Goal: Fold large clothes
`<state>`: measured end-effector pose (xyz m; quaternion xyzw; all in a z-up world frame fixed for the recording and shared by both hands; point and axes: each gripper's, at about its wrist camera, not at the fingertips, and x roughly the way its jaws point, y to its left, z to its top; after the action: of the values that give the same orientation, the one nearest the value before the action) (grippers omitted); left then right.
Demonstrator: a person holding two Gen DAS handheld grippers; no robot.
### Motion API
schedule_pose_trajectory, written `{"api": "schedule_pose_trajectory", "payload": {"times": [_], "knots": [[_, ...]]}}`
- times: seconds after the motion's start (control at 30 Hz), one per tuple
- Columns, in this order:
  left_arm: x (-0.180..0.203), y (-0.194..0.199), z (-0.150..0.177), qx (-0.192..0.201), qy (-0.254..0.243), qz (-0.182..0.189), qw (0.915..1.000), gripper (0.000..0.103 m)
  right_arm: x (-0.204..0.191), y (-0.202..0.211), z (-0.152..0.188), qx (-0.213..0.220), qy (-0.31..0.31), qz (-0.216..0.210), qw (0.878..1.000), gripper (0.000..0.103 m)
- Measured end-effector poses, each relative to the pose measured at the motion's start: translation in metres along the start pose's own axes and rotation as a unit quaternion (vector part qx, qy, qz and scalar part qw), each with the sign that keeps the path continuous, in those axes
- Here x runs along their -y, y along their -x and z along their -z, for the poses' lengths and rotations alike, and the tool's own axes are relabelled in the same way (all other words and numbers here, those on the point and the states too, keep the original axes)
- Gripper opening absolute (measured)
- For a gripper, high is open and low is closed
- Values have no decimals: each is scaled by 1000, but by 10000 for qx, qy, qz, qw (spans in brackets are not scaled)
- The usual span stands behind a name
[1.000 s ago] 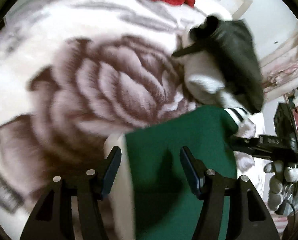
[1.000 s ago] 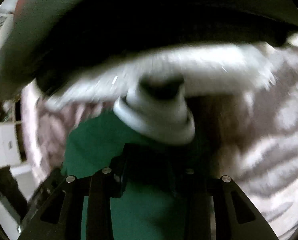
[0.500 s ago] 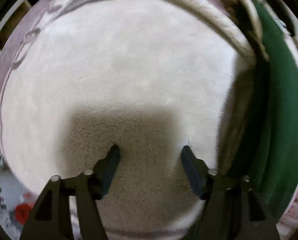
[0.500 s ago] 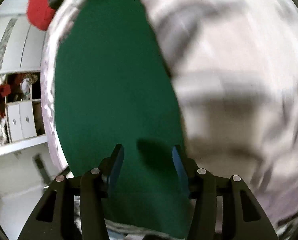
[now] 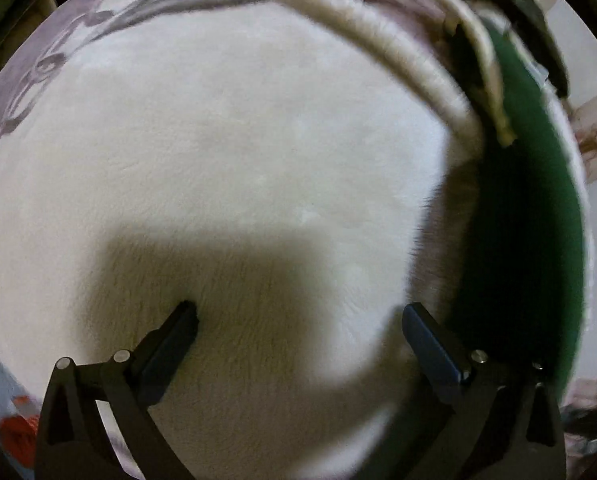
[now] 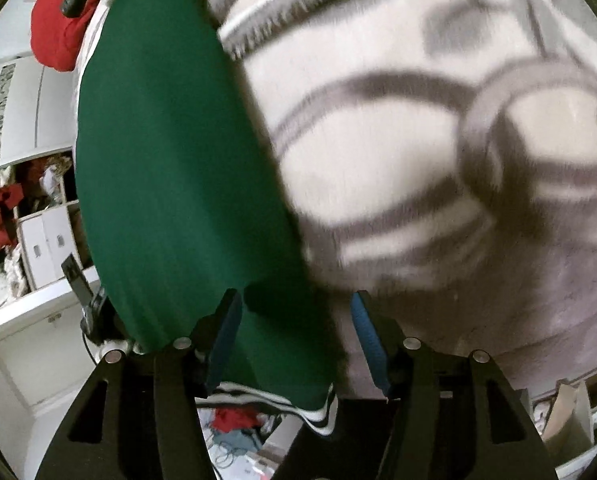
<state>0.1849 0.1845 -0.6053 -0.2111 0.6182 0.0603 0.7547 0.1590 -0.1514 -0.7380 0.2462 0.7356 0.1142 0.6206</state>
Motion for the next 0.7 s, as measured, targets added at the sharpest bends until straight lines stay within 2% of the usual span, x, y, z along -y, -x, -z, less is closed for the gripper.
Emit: {"api": "schedule_pose_trajectory", "payload": {"times": [0.1,0.17,0.3,0.33,0.37,0.4,0.47,0.6,0.67,0.7], "knots": [[-10,37,26,-15,257,581,9980,103,3,-17,10,-258,-9,-455,9986,63],[-8,57,52,-199,349,957,9946,103,-6,-36,15,-372,1,-640,9973,63],[9,67,94,-638,173,1280,9896,103,-5,-60,37,-581,-27,-853,9947,60],[15,65,104,-669,39,1201,9905,88,-6,-67,43,-611,-34,-894,9941,50],[21,62,111,-661,-96,1025,9925,40,-11,-73,50,-597,33,-911,9940,28],[32,54,113,-718,-164,936,9929,20,-15,-74,55,-479,82,-815,9955,22],[32,66,116,-480,-24,1041,9934,19,-21,-74,70,-289,113,-707,9970,10],[20,103,113,-80,319,1475,9885,17,-32,-50,92,-43,63,-663,9978,7],[11,116,111,-40,451,1702,9844,17,-45,-33,99,18,192,-743,9971,7],[8,115,113,-43,480,1699,9843,17,-44,-21,100,20,221,-777,9967,7]]}}
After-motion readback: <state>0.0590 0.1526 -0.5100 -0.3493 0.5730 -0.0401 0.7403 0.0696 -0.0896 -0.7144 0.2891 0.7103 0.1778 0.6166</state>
